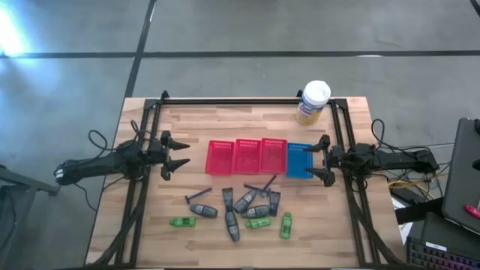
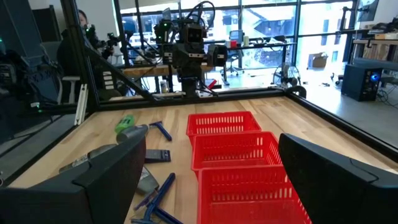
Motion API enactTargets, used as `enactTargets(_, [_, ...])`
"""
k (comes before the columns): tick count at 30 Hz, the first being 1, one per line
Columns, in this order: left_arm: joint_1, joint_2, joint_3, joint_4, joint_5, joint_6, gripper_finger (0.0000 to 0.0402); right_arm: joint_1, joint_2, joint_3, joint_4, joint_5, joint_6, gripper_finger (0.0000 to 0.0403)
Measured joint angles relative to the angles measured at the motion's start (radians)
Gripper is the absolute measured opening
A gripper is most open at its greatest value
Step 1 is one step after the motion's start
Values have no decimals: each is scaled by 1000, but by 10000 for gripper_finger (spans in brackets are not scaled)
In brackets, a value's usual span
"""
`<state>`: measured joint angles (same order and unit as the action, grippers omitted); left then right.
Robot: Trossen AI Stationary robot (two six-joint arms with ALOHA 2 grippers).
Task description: Pick & Place Travel size toiletries
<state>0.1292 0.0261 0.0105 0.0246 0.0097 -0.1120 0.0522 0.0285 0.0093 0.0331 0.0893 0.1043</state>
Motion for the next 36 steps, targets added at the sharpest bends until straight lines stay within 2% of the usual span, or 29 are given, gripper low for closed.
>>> enactTargets(4, [0, 0, 0, 0, 0, 0, 280, 0, 0, 0, 0, 8, -6, 364])
enactTargets(7, [0, 0, 0, 0, 0, 0, 280, 0, 0, 0, 21, 68, -42, 364])
enactTargets(8, [0, 0, 0, 0, 0, 0, 280, 0, 1, 0, 45, 64, 40, 364])
enactTargets(14, [0, 0, 0, -2, 0, 0, 280, 1, -13, 0, 194, 72, 848, 364])
enactTargets(17, [0, 3, 0, -2, 0, 0, 280, 2, -12, 0, 228, 71, 1081, 364])
enactTargets(20, [0, 6, 0, -4, 0, 0, 280, 2, -13, 0, 237, 21, 1106, 364])
enactTargets(23, [0, 7, 0, -4, 0, 0, 280, 2, -15, 0, 261, 107, 1056, 364])
enactTargets(25, [0, 7, 0, -5, 0, 0, 280, 1, -5, 0, 317, 126, 1023, 364])
enactTargets(30, [0, 7, 0, -6, 0, 0, 280, 9, 51, 6, 444, 4, 1115, 364])
enactTargets(32, [0, 7, 0, -6, 0, 0, 280, 15, 112, 30, 380, -48, 1218, 364])
enactTargets(36, [0, 7, 0, -6, 0, 0, 280, 54, 318, 148, 142, -73, 1356, 364])
